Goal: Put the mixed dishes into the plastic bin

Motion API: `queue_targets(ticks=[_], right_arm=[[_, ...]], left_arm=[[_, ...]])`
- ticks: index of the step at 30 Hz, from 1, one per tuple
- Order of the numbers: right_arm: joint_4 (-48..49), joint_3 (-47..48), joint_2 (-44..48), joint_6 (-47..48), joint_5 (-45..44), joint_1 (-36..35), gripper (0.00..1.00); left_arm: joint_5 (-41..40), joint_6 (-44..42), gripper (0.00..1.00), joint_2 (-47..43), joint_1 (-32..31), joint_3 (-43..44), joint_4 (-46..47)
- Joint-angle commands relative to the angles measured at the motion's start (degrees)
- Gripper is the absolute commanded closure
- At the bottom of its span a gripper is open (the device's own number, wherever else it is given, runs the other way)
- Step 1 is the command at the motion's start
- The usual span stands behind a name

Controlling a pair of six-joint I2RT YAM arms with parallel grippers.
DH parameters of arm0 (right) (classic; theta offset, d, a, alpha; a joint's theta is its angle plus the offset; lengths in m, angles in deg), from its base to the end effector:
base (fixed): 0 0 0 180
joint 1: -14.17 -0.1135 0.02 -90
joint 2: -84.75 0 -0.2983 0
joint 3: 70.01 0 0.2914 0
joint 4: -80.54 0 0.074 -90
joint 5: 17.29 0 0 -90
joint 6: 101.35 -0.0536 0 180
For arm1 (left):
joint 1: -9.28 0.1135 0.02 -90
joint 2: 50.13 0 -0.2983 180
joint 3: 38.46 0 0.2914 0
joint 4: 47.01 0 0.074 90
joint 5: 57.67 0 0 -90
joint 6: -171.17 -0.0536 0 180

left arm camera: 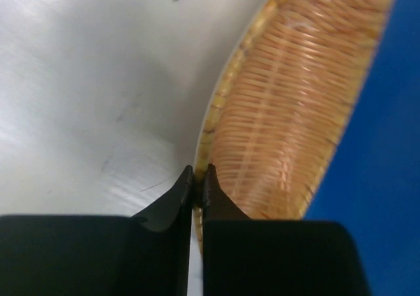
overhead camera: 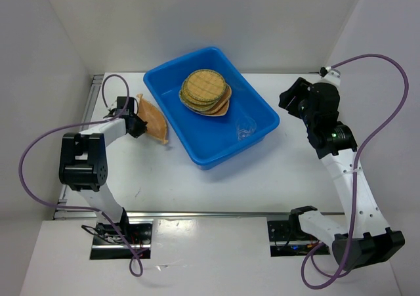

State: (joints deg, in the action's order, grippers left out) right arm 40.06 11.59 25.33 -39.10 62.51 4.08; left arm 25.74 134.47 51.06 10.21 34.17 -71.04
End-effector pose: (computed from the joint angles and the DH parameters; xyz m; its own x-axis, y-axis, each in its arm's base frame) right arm 0.2561 0.0359 0.4405 -0.2768 0.4162 -0.8661 0.1378 0.9092 0.3929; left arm 0.4110 0.0128 0.1657 -0.4058 -0.8032 -0.4362 -0.6881 0.5826 -0.4326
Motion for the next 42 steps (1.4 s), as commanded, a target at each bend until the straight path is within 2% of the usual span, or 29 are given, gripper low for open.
queue_targets(ticks=[1, 6, 9, 16, 20, 23, 24, 25, 27, 32, 35, 42], right_arm=[[0.9, 0.3, -0.3, 1.1, -1.5, 0.2, 0.38], [0.9, 0.3, -0.3, 1.6, -1.5, 0.2, 0.38], [0.9, 0.3, -0.3, 1.6, -1.5, 0.2, 0.38], [0.9, -0.2, 0.3, 1.6, -1.5, 0.2, 0.38], [0.9, -0.2, 0.3, 1.6, -1.5, 0.2, 0.38], [0.9, -0.2, 0.3, 1.6, -0.9, 0.2, 0.38], [0.9, -0.2, 0.3, 1.6, -0.9, 0.2, 0.38], [0.9, -0.2, 0.3, 1.6, -0.9, 0.2, 0.38], [0.9, -0.2, 0.3, 1.6, -0.9, 0.2, 0.38], [0.9, -0.2, -0.3, 1.6, 0.4, 0.2, 0.38], [0.9, -0.2, -0.8, 1.1, 1.7, 0.2, 0.38], [0.9, -1.4, -0.8, 1.1, 2.2, 0.2, 0.38]], left_arm=[[0.5, 1.1, 1.0, 0.9, 0.0, 0.0, 2.0], [-7.4, 1.1, 1.0, -5.0, 0.0, 2.3, -1.6], [-15.3, -2.8, 1.0, -7.3, 0.7, 7.6, -6.0], [-20.2, -8.2, 1.0, -12.9, 4.5, 15.3, -9.4], [-12.9, -8.7, 1.0, -17.6, 4.5, 20.8, -7.9], [-7.5, -10.0, 1.0, -17.4, 3.7, 27.2, -7.5], [-4.3, -10.0, 1.0, -16.9, 3.7, 29.1, -7.5], [3.2, -8.8, 1.0, -16.9, 3.7, 30.2, -6.6], [9.5, -5.4, 1.0, -16.2, 1.8, 30.2, -1.3], [16.1, -4.7, 1.0, -7.3, -6.0, 32.5, 2.8], [17.5, -4.2, 1.0, -0.8, -10.1, 36.8, 4.0], [22.3, -1.7, 1.0, 11.8, -13.1, 42.9, 6.5]])
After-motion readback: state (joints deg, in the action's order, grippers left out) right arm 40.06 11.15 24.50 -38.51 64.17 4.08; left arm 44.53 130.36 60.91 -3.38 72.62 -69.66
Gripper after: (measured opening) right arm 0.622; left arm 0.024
